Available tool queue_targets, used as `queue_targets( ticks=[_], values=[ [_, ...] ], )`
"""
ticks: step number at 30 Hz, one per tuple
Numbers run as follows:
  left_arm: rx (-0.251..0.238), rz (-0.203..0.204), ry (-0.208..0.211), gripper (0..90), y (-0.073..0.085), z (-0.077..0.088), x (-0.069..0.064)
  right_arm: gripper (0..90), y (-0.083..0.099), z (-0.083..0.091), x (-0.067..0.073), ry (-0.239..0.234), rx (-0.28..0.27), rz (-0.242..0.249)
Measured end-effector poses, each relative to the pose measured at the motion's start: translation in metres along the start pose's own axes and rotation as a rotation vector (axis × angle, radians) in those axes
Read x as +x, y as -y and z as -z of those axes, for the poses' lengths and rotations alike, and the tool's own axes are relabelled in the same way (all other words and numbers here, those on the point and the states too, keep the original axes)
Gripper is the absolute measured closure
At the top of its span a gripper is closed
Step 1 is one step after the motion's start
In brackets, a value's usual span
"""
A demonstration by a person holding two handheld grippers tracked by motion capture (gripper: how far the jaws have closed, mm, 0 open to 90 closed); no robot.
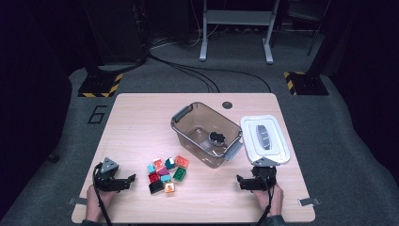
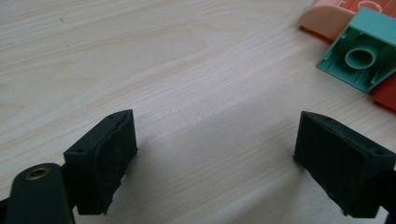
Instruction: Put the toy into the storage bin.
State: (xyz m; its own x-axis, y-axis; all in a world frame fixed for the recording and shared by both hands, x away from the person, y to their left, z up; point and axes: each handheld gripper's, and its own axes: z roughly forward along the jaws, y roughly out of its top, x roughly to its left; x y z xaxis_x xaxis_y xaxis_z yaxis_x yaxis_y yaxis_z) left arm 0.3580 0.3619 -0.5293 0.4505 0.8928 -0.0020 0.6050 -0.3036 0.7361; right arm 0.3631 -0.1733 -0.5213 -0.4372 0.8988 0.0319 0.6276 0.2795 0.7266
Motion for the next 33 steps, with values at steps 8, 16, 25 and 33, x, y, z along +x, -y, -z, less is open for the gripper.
queue_targets(
  ticks=[8, 16, 25, 33],
  values=[
    [-0.002, 0.029, 0.032, 9.3, 0.000, 0.001, -0.004, 0.0, 0.002, -0.010, 0.006, 0.028, 0.018, 0.014],
    [-0.023, -0.008, 0.106, 5.8, -0.002, 0.007, -0.019, 0.0, 0.001, -0.011, 0.005, 0.018, 0.014, 0.031],
    [-0.064, -0.071, 0.227, 5.9, -0.003, 0.015, -0.044, 0.6, 0.002, -0.010, 0.004, 0.020, 0.016, 0.030],
    [-0.053, -0.149, 0.275, 9.3, 0.003, 0.009, -0.072, 0.8, 0.002, -0.010, 0.004, 0.020, 0.016, 0.029]
  ],
)
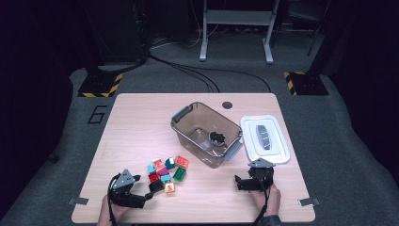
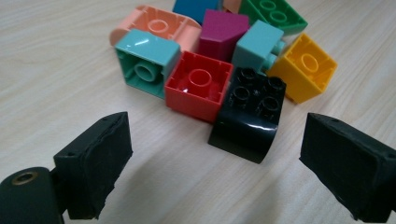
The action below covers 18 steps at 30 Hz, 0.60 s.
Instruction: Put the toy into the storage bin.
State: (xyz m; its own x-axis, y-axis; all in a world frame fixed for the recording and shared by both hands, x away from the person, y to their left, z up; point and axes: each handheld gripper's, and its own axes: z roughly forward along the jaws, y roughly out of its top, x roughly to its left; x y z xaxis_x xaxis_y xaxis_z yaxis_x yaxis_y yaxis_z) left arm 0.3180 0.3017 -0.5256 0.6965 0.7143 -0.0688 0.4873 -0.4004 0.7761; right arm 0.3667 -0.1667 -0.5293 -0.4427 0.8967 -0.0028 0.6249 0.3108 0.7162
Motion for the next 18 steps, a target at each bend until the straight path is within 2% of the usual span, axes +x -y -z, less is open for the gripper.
queue_targets(
  ticks=[1, 4, 6, 9, 11, 12, 16, 18],
  values=[
    [0.006, 0.004, 0.012, 10.6, 0.000, -0.001, -0.001, 0.8, 0.000, 0.000, 0.000, 0.000, 0.000, -0.001],
    [0.006, -0.010, -0.003, 16.9, 0.000, -0.005, -0.005, 0.8, 0.000, 0.000, 0.000, 0.000, 0.000, 0.000],
    [0.013, -0.006, 0.006, 24.4, -0.002, -0.007, -0.007, 0.9, 0.000, 0.000, 0.000, 0.002, 0.000, 0.002],
    [0.024, -0.039, -0.003, 30.6, -0.004, -0.012, -0.011, 1.0, 0.000, 0.000, 0.000, 0.003, -0.001, 0.002],
    [0.027, -0.044, 0.004, 34.6, -0.005, -0.013, -0.013, 1.1, 0.000, 0.000, 0.000, 0.004, -0.005, -0.008],
    [0.017, -0.042, -0.011, 38.1, -0.005, -0.014, -0.015, 1.1, 0.000, 0.000, 0.001, 0.006, -0.006, -0.010],
    [0.018, -0.065, -0.012, 50.6, -0.005, -0.013, -0.016, 1.2, 0.000, 0.000, 0.000, 0.006, -0.006, -0.010],
    [0.018, -0.068, -0.002, 55.9, -0.004, -0.011, -0.016, 1.2, 0.000, 0.000, 0.000, 0.006, -0.007, -0.011]
  ],
)
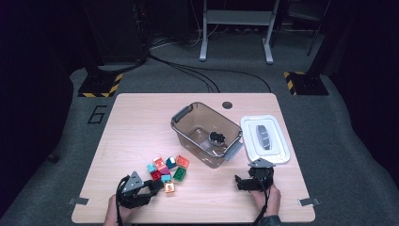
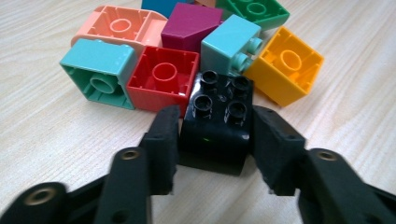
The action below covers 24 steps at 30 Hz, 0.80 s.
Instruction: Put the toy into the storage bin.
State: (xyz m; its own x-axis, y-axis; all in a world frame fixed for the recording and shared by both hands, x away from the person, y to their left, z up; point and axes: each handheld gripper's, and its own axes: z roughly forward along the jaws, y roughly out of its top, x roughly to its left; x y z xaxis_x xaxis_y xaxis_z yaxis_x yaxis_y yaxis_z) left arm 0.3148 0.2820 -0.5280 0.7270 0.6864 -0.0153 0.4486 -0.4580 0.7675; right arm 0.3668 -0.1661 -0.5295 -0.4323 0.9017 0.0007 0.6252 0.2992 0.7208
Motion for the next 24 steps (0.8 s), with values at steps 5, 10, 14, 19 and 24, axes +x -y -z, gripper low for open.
queue_targets(
  ticks=[5, 10, 14, 19, 24],
  values=[
    [-0.002, 0.008, 0.042, 59.0, 0.002, 0.003, 0.003, 1.2, 0.000, 0.000, 0.000, 0.000, 0.000, 0.000],
    [-0.017, 0.015, 0.049, 59.1, 0.000, 0.009, 0.004, 1.4, 0.000, 0.000, 0.000, 0.000, 0.001, 0.004],
    [-0.029, 0.017, 0.045, 59.1, -0.005, 0.016, 0.007, 1.4, 0.000, 0.000, -0.001, -0.001, 0.003, 0.009],
    [-0.040, 0.013, 0.037, 59.1, -0.014, 0.025, 0.012, 1.6, 0.000, 0.001, -0.001, -0.002, 0.003, 0.011],
    [-0.048, 0.024, 0.032, 59.1, -0.022, 0.031, 0.019, 2.0, 0.000, 0.000, -0.002, -0.004, 0.000, 0.016]
  ],
)
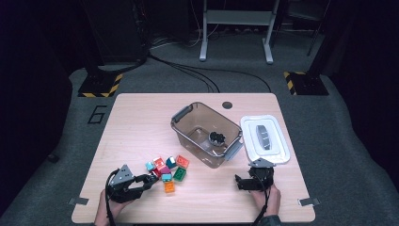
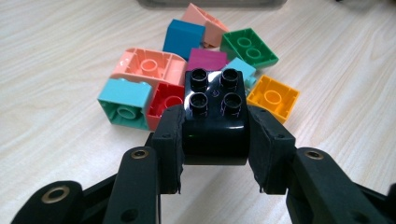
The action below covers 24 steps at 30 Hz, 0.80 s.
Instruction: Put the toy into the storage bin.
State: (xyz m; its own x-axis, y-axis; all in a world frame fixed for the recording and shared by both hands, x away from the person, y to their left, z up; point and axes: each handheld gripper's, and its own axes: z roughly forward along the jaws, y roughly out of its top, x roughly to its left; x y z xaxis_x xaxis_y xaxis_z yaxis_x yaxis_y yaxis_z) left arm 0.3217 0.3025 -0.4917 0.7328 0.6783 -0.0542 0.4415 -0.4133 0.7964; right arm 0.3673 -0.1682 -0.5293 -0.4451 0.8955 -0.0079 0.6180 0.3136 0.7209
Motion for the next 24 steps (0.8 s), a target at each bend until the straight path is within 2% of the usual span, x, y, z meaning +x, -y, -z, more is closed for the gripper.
queue_targets(
  ticks=[5, 10, 13, 18, 24],
  values=[
    [-0.010, -0.004, -0.008, 59.1, -0.008, 0.005, 0.006, 1.9, 0.000, 0.000, 0.000, 0.000, 0.000, 0.001],
    [-0.008, -0.007, -0.038, 59.1, -0.019, 0.008, 0.013, 2.0, 0.000, 0.000, 0.000, -0.001, 0.001, -0.002],
    [-0.011, -0.021, -0.037, 59.1, -0.029, 0.010, 0.018, 2.0, 0.000, 0.000, 0.000, 0.000, 0.000, -0.002],
    [-0.023, -0.018, -0.034, 59.1, -0.041, 0.010, 0.024, 2.0, 0.000, 0.000, 0.000, 0.000, 0.001, -0.006],
    [-0.016, -0.032, -0.031, 59.1, -0.057, 0.008, 0.029, 2.0, 0.000, 0.000, 0.000, 0.000, 0.002, -0.005]
  ],
)
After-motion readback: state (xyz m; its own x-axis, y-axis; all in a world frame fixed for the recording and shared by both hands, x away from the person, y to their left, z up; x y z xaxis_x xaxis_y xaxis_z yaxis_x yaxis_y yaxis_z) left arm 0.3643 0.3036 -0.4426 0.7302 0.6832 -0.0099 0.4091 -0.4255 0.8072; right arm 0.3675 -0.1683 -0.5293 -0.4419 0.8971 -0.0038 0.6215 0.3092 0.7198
